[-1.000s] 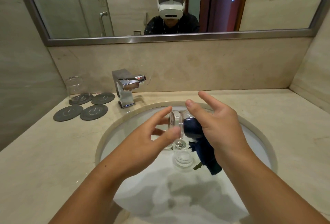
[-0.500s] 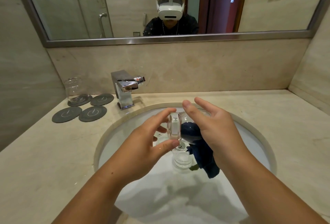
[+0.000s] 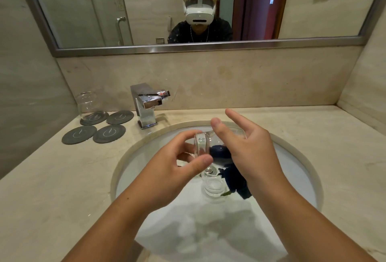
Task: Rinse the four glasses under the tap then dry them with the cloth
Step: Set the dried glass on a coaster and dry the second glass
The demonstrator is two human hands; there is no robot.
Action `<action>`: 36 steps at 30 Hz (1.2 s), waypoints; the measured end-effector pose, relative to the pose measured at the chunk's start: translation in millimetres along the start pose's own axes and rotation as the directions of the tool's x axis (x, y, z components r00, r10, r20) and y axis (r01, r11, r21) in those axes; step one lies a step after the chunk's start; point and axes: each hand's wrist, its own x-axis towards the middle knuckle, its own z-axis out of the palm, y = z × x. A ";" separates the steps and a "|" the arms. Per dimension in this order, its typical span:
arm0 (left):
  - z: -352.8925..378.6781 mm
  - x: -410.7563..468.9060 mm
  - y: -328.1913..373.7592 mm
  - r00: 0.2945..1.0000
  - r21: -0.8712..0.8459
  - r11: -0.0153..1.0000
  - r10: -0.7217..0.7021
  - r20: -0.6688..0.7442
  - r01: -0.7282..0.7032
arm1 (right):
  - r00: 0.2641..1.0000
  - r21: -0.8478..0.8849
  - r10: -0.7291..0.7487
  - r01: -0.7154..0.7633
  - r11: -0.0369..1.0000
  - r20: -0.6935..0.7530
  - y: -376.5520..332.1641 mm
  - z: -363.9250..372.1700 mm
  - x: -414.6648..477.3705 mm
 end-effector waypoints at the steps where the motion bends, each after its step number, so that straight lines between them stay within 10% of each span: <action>1: -0.9 -1.4 -0.8 1.000 0.071 0.997 0.031 0.001 -0.031 | 1.000 -0.032 0.006 -0.006 0.999 -0.010 1.4 -0.5 1.2; 6: -4.2 -4.2 -1.9 0.988 0.303 0.942 0.155 -0.023 -0.141 | 0.998 -0.028 0.054 -0.055 0.998 -0.030 5.5 -0.8 3.8; 18: 1.7 3.3 -3.4 0.997 -0.043 0.997 -0.070 -0.015 0.069 | 1.000 -0.008 -0.002 0.002 1.000 0.003 6.2 -1.3 2.3; 28: -4.2 -4.1 -1.4 0.990 0.313 0.940 0.140 0.003 -0.134 | 0.991 -0.033 0.134 -0.134 0.990 -0.018 11.5 -2.9 8.1; 36: 6.0 2.0 0.3 0.997 -0.010 0.997 -0.075 -0.014 0.075 | 0.996 -0.053 0.006 -0.010 0.999 -0.091 15.3 -0.6 8.1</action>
